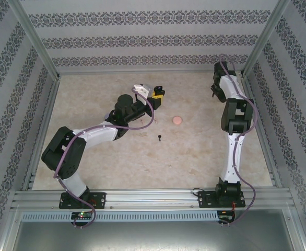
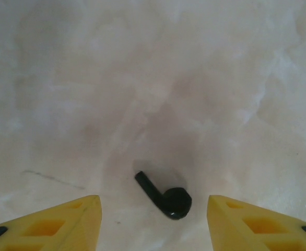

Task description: Insert the wireless bluetooth earbuds into the charging case

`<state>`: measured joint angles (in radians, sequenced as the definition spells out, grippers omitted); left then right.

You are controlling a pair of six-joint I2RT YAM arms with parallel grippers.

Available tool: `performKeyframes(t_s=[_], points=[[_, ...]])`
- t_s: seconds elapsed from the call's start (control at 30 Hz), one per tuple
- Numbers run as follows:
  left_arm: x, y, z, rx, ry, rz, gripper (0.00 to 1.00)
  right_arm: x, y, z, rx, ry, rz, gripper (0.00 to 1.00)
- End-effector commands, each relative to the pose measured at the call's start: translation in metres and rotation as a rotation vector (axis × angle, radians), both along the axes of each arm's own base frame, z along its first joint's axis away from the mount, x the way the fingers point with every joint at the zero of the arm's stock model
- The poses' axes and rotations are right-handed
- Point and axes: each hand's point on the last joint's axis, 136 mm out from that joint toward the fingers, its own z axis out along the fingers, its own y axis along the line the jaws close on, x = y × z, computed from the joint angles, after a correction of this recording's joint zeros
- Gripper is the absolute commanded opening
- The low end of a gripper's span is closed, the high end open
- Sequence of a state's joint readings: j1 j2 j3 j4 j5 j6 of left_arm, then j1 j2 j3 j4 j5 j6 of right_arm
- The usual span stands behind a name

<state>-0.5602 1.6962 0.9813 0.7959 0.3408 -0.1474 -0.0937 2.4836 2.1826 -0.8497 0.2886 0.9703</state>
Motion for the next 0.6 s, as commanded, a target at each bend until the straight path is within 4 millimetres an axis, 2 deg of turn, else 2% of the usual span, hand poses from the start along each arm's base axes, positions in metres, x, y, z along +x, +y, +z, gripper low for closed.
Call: performKeyframes(t_s=[0.0,0.13,0.43,0.57], points=[[0.002,0.004,0.010,-0.045,-0.031,-0.007,0.00,-0.007,-0.012,-0.014,-0.001,0.057,0.001,0.56],[0.004,0.003,0.007,-0.051,-0.024,-0.009,0.00,-0.002,-0.011,-0.025,0.059,0.055,0.020,0.53],[0.007,0.000,0.005,-0.066,-0.016,-0.010,0.00,0.007,-0.005,-0.030,0.079,0.045,0.057,0.47],[0.008,0.000,0.005,-0.068,-0.015,-0.009,0.00,0.009,-0.003,-0.033,0.092,0.045,0.065,0.40]])
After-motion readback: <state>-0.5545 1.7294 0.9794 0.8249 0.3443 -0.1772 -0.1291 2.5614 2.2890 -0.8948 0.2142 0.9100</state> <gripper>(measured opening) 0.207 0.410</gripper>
